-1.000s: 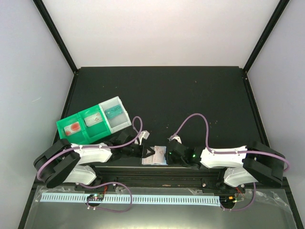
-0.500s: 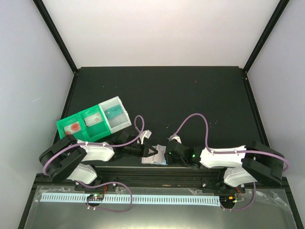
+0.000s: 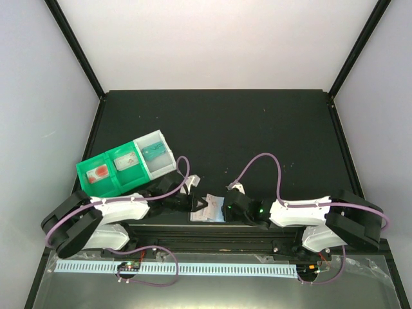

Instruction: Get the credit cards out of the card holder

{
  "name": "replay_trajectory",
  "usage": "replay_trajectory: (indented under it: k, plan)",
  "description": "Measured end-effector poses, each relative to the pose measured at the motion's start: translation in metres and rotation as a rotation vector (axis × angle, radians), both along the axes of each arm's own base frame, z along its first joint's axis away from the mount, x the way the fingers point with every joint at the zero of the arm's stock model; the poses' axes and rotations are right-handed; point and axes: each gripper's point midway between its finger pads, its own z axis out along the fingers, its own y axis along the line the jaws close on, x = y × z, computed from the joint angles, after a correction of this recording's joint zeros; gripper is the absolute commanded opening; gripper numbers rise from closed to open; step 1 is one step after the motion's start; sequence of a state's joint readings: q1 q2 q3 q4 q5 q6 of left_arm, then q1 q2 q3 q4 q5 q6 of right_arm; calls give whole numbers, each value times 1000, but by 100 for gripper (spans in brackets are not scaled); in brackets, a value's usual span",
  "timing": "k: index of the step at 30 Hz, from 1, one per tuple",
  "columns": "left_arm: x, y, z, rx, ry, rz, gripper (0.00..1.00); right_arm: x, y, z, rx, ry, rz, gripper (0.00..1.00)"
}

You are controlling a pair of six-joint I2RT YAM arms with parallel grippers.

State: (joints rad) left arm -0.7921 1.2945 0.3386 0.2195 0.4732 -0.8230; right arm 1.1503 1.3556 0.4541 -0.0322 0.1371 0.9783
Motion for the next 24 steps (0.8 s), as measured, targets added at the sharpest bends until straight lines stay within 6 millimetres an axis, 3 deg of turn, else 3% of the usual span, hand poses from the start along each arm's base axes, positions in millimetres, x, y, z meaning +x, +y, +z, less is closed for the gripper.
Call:
replay_trajectory:
  k: [8,13,18,24]
  plan:
    - [11,13,16,63,-65,51,2,3,-6,1,-63,-13,-2,14]
    - [18,23,39,101,-147,77,2,5,-8,13,-103,-45,46,21]
    - [17,35,68,104,-234,75,2,4,13,72,13,-146,175,25]
    - [-6,33,95,22,-299,-50,2,-20,27,142,212,-278,395,26]
